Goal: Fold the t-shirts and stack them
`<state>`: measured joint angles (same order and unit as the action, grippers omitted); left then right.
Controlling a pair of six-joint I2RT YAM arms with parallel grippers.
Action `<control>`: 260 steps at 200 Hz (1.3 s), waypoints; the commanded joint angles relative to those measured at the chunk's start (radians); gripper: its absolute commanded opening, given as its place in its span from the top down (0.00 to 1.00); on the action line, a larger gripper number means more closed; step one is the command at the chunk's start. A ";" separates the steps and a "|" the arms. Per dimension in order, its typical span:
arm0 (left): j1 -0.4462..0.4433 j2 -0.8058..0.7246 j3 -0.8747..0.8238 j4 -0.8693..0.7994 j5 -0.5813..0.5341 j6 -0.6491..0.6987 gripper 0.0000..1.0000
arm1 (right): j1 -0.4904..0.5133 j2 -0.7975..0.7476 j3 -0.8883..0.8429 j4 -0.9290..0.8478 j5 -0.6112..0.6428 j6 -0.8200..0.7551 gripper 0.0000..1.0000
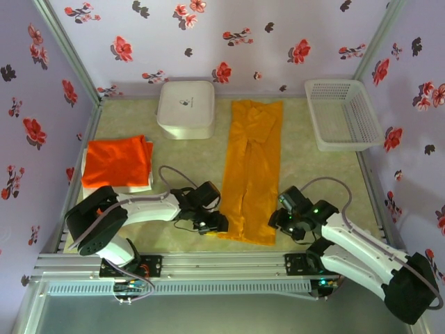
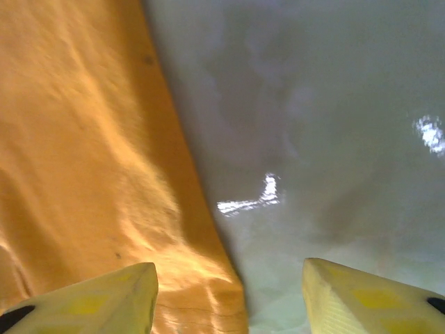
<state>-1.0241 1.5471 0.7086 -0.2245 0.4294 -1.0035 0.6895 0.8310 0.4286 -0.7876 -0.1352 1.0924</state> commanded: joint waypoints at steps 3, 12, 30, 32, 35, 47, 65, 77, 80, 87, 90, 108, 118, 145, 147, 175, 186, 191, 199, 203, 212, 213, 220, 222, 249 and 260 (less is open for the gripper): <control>-0.013 0.022 0.019 0.021 0.015 -0.016 0.57 | 0.044 -0.008 -0.031 0.043 -0.005 0.091 0.45; -0.013 0.026 0.019 0.022 0.015 -0.018 0.58 | 0.060 -0.005 -0.047 0.071 -0.010 0.111 0.45; -0.014 0.032 0.023 0.023 0.015 -0.020 0.60 | 0.094 0.013 -0.066 0.110 -0.009 0.142 0.46; -0.014 0.033 0.023 0.023 0.015 -0.020 0.60 | 0.098 0.015 -0.066 0.114 -0.009 0.145 0.46; -0.014 0.033 0.023 0.024 0.015 -0.021 0.60 | 0.103 0.018 -0.068 0.118 -0.009 0.150 0.46; -0.016 0.035 0.025 0.025 0.016 -0.023 0.61 | 0.126 0.031 -0.075 0.139 -0.005 0.166 0.47; -0.017 0.042 0.028 0.021 0.020 -0.024 0.62 | 0.160 0.045 -0.080 0.160 0.006 0.189 0.49; -0.019 0.043 0.026 0.021 0.020 -0.023 0.64 | 0.184 0.049 -0.093 0.181 0.012 0.212 0.52; -0.019 0.044 0.026 0.021 0.019 -0.023 0.64 | 0.188 0.050 -0.096 0.189 0.012 0.217 0.52; -0.019 0.046 0.025 0.020 0.020 -0.023 0.65 | 0.199 0.050 -0.101 0.202 0.014 0.229 0.52; -0.019 0.045 0.024 0.020 0.020 -0.024 0.65 | 0.202 0.051 -0.103 0.206 0.014 0.234 0.53; -0.022 0.047 0.022 0.016 0.020 -0.024 0.66 | 0.223 0.054 -0.096 0.213 0.021 0.246 0.54; -0.024 0.045 0.021 0.017 0.020 -0.026 0.67 | 0.233 0.055 -0.090 0.210 0.023 0.249 0.54; -0.025 0.046 0.022 0.015 0.019 -0.027 0.67 | 0.251 0.063 -0.075 0.195 0.029 0.254 0.54; -0.025 0.046 0.022 0.016 0.020 -0.026 0.67 | 0.252 0.064 -0.073 0.191 0.030 0.254 0.54; -0.025 0.048 0.028 0.006 0.019 -0.019 0.68 | 0.267 0.077 -0.034 0.114 0.059 0.234 0.54; -0.025 0.050 0.035 -0.007 0.019 -0.011 0.68 | 0.269 0.085 -0.020 0.078 0.067 0.222 0.54; -0.024 0.048 0.036 -0.009 0.018 -0.009 0.68 | 0.270 0.087 -0.016 0.068 0.068 0.217 0.54; -0.025 0.048 0.034 -0.009 0.018 -0.009 0.68 | 0.271 0.091 -0.012 0.057 0.069 0.210 0.54; -0.025 0.047 0.033 -0.009 0.018 -0.009 0.68 | 0.273 0.093 -0.013 0.051 0.068 0.208 0.54; -0.025 0.047 0.031 -0.007 0.018 -0.011 0.68 | 0.273 0.098 -0.011 0.047 0.064 0.202 0.54; -0.024 0.047 0.031 -0.007 0.018 -0.011 0.68 | 0.273 0.099 -0.011 0.047 0.063 0.201 0.54; -0.025 0.048 0.028 -0.003 0.019 -0.014 0.68 | 0.275 0.101 -0.012 0.053 0.053 0.196 0.54; -0.024 0.047 0.027 -0.002 0.018 -0.016 0.68 | 0.274 0.101 -0.013 0.055 0.050 0.195 0.54; -0.025 0.048 0.019 0.015 0.018 -0.029 0.68 | 0.286 0.095 -0.005 0.067 0.038 0.189 0.53; -0.025 0.049 0.017 0.017 0.019 -0.029 0.68 | 0.286 0.094 -0.008 0.081 0.030 0.184 0.53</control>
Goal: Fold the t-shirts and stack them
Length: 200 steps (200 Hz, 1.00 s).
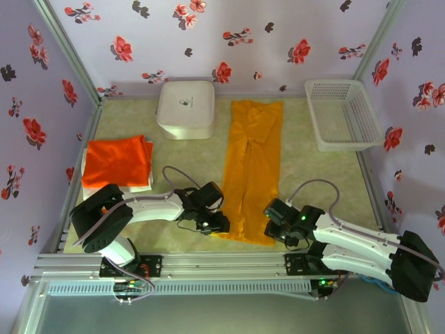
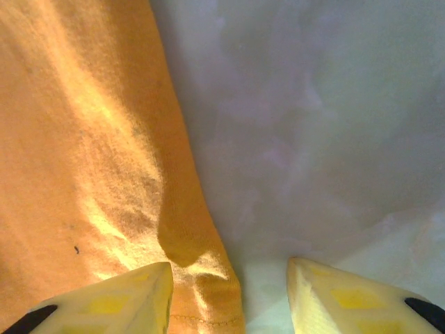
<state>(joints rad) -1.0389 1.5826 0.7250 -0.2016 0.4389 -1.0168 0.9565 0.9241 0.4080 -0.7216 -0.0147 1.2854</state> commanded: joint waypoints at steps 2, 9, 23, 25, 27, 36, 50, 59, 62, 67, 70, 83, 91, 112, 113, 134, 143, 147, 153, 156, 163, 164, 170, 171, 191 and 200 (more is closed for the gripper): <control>-0.010 0.014 0.001 -0.006 0.008 -0.016 0.68 | 0.020 0.000 0.013 0.016 -0.092 -0.010 0.53; -0.011 0.014 0.001 -0.005 0.009 -0.017 0.68 | 0.019 0.001 0.013 0.025 -0.097 -0.016 0.53; -0.013 0.018 0.001 -0.004 0.009 -0.019 0.68 | 0.020 0.002 0.017 0.019 -0.097 -0.020 0.53; -0.013 0.019 0.001 -0.003 0.009 -0.020 0.68 | 0.020 0.002 0.017 0.018 -0.097 -0.020 0.53; -0.013 0.019 0.001 -0.003 0.009 -0.021 0.68 | 0.020 0.002 0.016 0.018 -0.098 -0.021 0.53; -0.015 0.023 0.003 -0.003 0.008 -0.020 0.69 | 0.022 0.003 0.010 0.018 -0.101 -0.019 0.53; -0.017 0.025 0.003 -0.002 0.009 -0.019 0.69 | 0.021 0.003 -0.002 0.019 -0.105 -0.015 0.54; -0.018 0.028 0.003 -0.001 0.008 -0.020 0.69 | 0.021 0.000 -0.008 0.019 -0.106 -0.012 0.54; -0.018 0.028 0.003 0.000 0.008 -0.020 0.69 | 0.021 0.001 -0.010 0.019 -0.106 -0.011 0.54; -0.019 0.030 0.003 -0.001 0.009 -0.020 0.69 | 0.021 -0.001 -0.011 0.020 -0.106 -0.010 0.54; -0.019 0.031 0.003 -0.001 0.009 -0.020 0.69 | 0.022 -0.001 -0.012 0.020 -0.106 -0.009 0.54; -0.019 0.031 0.003 0.003 0.009 -0.022 0.70 | 0.022 -0.006 -0.012 0.024 -0.106 -0.007 0.55; -0.021 0.032 0.002 0.004 0.008 -0.023 0.70 | 0.021 -0.008 -0.012 0.024 -0.103 -0.007 0.56; -0.021 0.029 0.004 0.005 0.009 -0.026 0.72 | 0.021 -0.013 -0.015 0.021 -0.094 -0.004 0.61; -0.020 0.028 0.004 0.005 0.009 -0.025 0.72 | 0.021 -0.014 -0.015 0.022 -0.094 -0.004 0.61; -0.021 0.028 0.002 0.008 0.009 -0.025 0.75 | 0.021 -0.028 -0.020 0.028 -0.082 0.002 0.68; -0.021 0.027 0.003 0.007 0.007 -0.026 0.77 | 0.022 -0.035 -0.022 0.030 -0.076 0.003 0.71; -0.021 0.027 0.002 0.009 0.007 -0.027 0.78 | 0.022 -0.040 -0.024 0.030 -0.072 0.003 0.72; -0.020 0.025 0.002 0.010 0.007 -0.028 0.80 | 0.022 -0.046 -0.026 0.034 -0.067 0.005 0.73; -0.021 0.024 0.002 0.010 0.007 -0.028 0.80 | 0.022 -0.049 -0.026 0.036 -0.066 0.007 0.73; -0.021 0.024 0.002 0.011 0.006 -0.029 0.81 | 0.022 -0.058 -0.030 0.047 -0.061 0.009 0.76; -0.021 0.023 0.002 0.011 0.006 -0.029 0.81 | 0.021 -0.059 -0.031 0.048 -0.062 0.009 0.77; -0.021 0.022 0.002 0.011 0.006 -0.029 0.82 | 0.022 -0.065 -0.034 0.057 -0.058 0.012 0.79; -0.021 0.022 0.003 0.011 0.005 -0.029 0.82 | 0.022 -0.067 -0.035 0.059 -0.058 0.013 0.80; -0.021 0.024 0.006 0.010 0.005 -0.029 0.85 | 0.021 -0.084 -0.042 0.078 -0.054 0.020 0.85; -0.023 0.024 0.006 0.011 0.005 -0.030 0.86 | 0.021 -0.087 -0.044 0.077 -0.052 0.019 0.87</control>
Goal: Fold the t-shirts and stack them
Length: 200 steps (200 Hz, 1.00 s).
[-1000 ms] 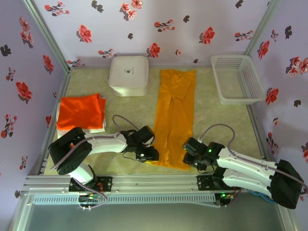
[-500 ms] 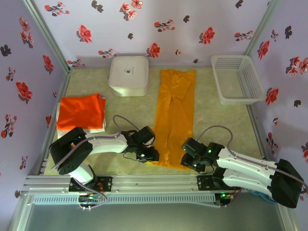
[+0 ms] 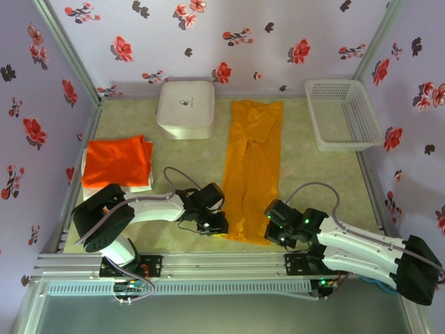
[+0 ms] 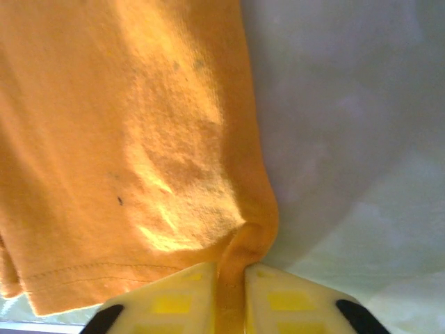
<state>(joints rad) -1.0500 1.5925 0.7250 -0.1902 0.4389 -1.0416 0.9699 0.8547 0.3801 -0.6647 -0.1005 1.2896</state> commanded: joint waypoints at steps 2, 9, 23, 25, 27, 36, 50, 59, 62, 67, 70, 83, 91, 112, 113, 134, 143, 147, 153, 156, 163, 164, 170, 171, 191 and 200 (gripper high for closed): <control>-0.012 0.012 0.004 0.000 0.006 -0.006 0.86 | 0.008 -0.018 -0.016 0.020 0.034 0.014 0.88; -0.011 0.013 0.004 0.000 0.006 -0.006 0.87 | 0.007 -0.018 -0.016 0.017 0.036 0.011 0.90; -0.010 0.009 0.002 0.000 0.002 -0.005 0.88 | 0.007 -0.018 -0.021 0.019 0.036 0.001 0.92; -0.011 0.009 0.002 0.000 0.002 -0.005 0.88 | 0.008 -0.017 -0.022 0.020 0.035 -0.001 0.92; -0.011 0.009 0.002 0.000 0.000 -0.005 0.88 | 0.008 -0.018 -0.023 0.021 0.035 -0.003 0.93; -0.011 0.006 0.000 0.002 -0.007 -0.005 0.91 | 0.009 -0.018 -0.025 0.021 0.036 -0.008 0.96; -0.011 -0.001 -0.002 0.006 -0.012 -0.009 0.94 | 0.008 -0.019 -0.026 0.015 0.040 -0.013 1.00; -0.011 -0.006 0.000 0.004 -0.015 -0.009 0.96 | 0.008 -0.024 -0.024 0.012 0.045 -0.013 1.00; -0.012 -0.008 0.002 0.002 -0.015 -0.009 0.97 | 0.009 -0.026 -0.023 0.011 0.047 -0.013 1.00; -0.010 -0.010 0.007 -0.006 -0.016 -0.008 1.00 | 0.008 -0.029 -0.022 0.010 0.054 -0.013 1.00; -0.010 -0.011 0.012 -0.015 -0.016 -0.006 1.00 | 0.007 -0.032 -0.019 0.010 0.058 -0.014 1.00; -0.010 -0.020 0.041 -0.056 -0.023 0.006 1.00 | 0.007 -0.047 -0.012 0.006 0.085 -0.016 1.00; -0.010 -0.028 0.061 -0.087 -0.032 0.016 1.00 | 0.004 -0.057 -0.004 0.002 0.103 -0.020 1.00; 0.003 -0.049 0.108 -0.142 -0.044 0.033 1.00 | -0.009 -0.075 0.025 -0.004 0.132 -0.027 1.00; 0.003 -0.049 0.109 -0.142 -0.045 0.033 1.00 | -0.009 -0.076 0.026 -0.005 0.133 -0.028 1.00; 0.031 -0.067 0.127 -0.144 -0.045 0.035 1.00 | -0.034 -0.092 0.081 -0.039 0.183 -0.051 1.00; 0.048 -0.071 0.141 -0.151 -0.046 0.043 1.00 | -0.056 -0.099 0.104 -0.047 0.195 -0.064 1.00; 0.055 -0.071 0.150 -0.155 -0.046 0.049 1.00 | -0.072 -0.101 0.110 -0.046 0.196 -0.070 1.00; 0.065 -0.069 0.167 -0.166 -0.044 0.059 1.00 | -0.096 -0.103 0.120 -0.043 0.191 -0.080 1.00; 0.072 -0.067 0.174 -0.170 -0.044 0.064 1.00 | -0.108 -0.104 0.124 -0.041 0.188 -0.083 1.00; 0.084 -0.064 0.196 -0.181 -0.043 0.079 1.00 | -0.136 -0.106 0.135 -0.036 0.177 -0.091 1.00; 0.086 -0.065 0.199 -0.182 -0.044 0.081 1.00 | -0.142 -0.107 0.136 -0.035 0.176 -0.091 1.00; 0.096 -0.062 0.215 -0.191 -0.042 0.092 1.00 | -0.169 -0.107 0.142 -0.028 0.168 -0.098 1.00; 0.098 -0.061 0.217 -0.192 -0.042 0.094 1.00 | -0.173 -0.107 0.143 -0.027 0.167 -0.099 1.00; 0.130 -0.055 0.247 -0.179 -0.042 0.120 1.00 | -0.234 -0.102 0.167 -0.002 0.160 -0.125 1.00; 0.145 -0.045 0.255 -0.168 -0.041 0.132 1.00 | -0.258 -0.092 0.176 0.009 0.159 -0.136 1.00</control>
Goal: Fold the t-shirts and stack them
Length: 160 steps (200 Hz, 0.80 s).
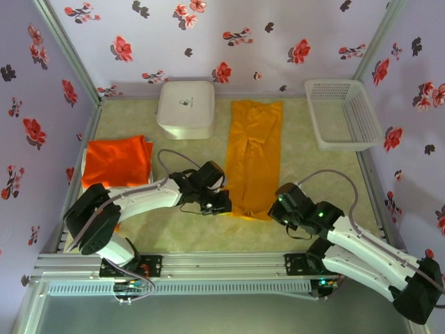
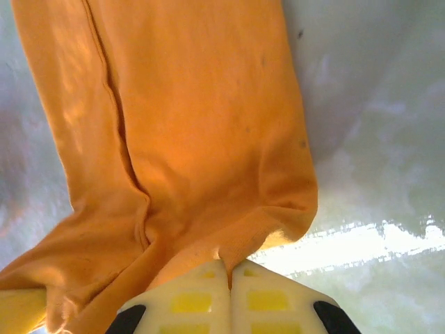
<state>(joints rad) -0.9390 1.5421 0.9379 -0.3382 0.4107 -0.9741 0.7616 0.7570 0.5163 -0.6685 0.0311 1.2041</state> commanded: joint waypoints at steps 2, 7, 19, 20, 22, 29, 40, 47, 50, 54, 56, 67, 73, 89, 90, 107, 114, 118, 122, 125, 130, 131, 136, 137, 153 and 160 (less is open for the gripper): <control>0.037 0.007 0.045 -0.020 -0.011 0.069 1.00 | -0.055 0.008 0.044 0.015 0.026 -0.054 1.00; 0.045 0.016 0.055 -0.021 -0.008 0.079 1.00 | -0.069 0.015 0.049 0.019 0.023 -0.060 1.00; 0.063 0.048 0.092 -0.041 0.001 0.114 1.00 | -0.107 0.036 0.064 0.035 0.003 -0.084 1.00; 0.065 0.050 0.097 -0.044 0.001 0.119 1.00 | -0.110 0.038 0.065 0.037 0.001 -0.086 1.00; 0.067 0.057 0.104 -0.050 0.004 0.125 1.00 | -0.117 0.042 0.069 0.039 -0.003 -0.091 1.00; 0.077 0.078 0.137 -0.072 0.011 0.150 1.00 | -0.140 0.055 0.084 0.044 -0.014 -0.111 1.00; 0.089 0.106 0.179 -0.100 0.012 0.184 1.00 | -0.176 0.080 0.108 0.055 -0.031 -0.149 1.00; 0.099 0.118 0.200 -0.108 0.014 0.196 1.00 | -0.201 0.098 0.131 0.058 -0.043 -0.177 1.00; 0.103 0.124 0.207 -0.108 0.015 0.201 1.00 | -0.212 0.107 0.141 0.057 -0.047 -0.192 1.00; 0.109 0.131 0.217 -0.110 0.018 0.205 1.00 | -0.225 0.116 0.154 0.057 -0.052 -0.206 1.00; 0.111 0.134 0.221 -0.110 0.018 0.209 1.00 | -0.230 0.124 0.160 0.058 -0.056 -0.213 1.00; 0.129 0.157 0.252 -0.123 0.021 0.228 1.00 | -0.266 0.162 0.188 0.079 -0.089 -0.255 1.00; 0.137 0.170 0.272 -0.135 0.021 0.239 1.00 | -0.289 0.186 0.207 0.089 -0.111 -0.278 1.00; 0.158 0.206 0.325 -0.166 0.021 0.281 1.00 | -0.340 0.261 0.265 0.083 -0.150 -0.327 1.00; 0.160 0.208 0.329 -0.169 0.022 0.282 1.00 | -0.341 0.267 0.269 0.083 -0.154 -0.329 1.00; 0.184 0.250 0.401 -0.208 0.021 0.331 1.00 | -0.379 0.340 0.322 0.085 -0.181 -0.386 1.00; 0.195 0.267 0.431 -0.223 0.020 0.347 1.00 | -0.389 0.366 0.340 0.095 -0.192 -0.405 1.00; 0.201 0.276 0.447 -0.231 0.020 0.357 1.00 | -0.396 0.380 0.350 0.098 -0.196 -0.416 1.00; 0.205 0.287 0.461 -0.236 0.020 0.363 1.00 | -0.404 0.394 0.361 0.099 -0.199 -0.425 1.00; 0.212 0.292 0.473 -0.239 0.022 0.369 1.00 | -0.408 0.403 0.369 0.099 -0.202 -0.430 1.00; 0.218 0.304 0.492 -0.245 0.022 0.376 1.00 | -0.416 0.420 0.381 0.099 -0.207 -0.440 1.00; 0.220 0.307 0.497 -0.246 0.022 0.378 1.00 | -0.418 0.423 0.384 0.099 -0.208 -0.441 1.00; 0.227 0.318 0.514 -0.246 0.022 0.386 1.00 | -0.428 0.439 0.394 0.102 -0.215 -0.451 1.00; 0.228 0.320 0.517 -0.246 0.022 0.389 1.00 | -0.430 0.442 0.396 0.103 -0.217 -0.452 1.00; 0.247 0.360 0.577 -0.259 0.022 0.418 1.00 | -0.462 0.491 0.423 0.117 -0.244 -0.470 1.00; 0.251 0.378 0.604 -0.266 0.023 0.431 1.00 | -0.475 0.508 0.428 0.133 -0.259 -0.474 1.00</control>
<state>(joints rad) -0.7132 1.8633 1.4487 -0.5465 0.4221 -0.6350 0.3256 1.2152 0.8963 -0.5732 -0.1661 0.8040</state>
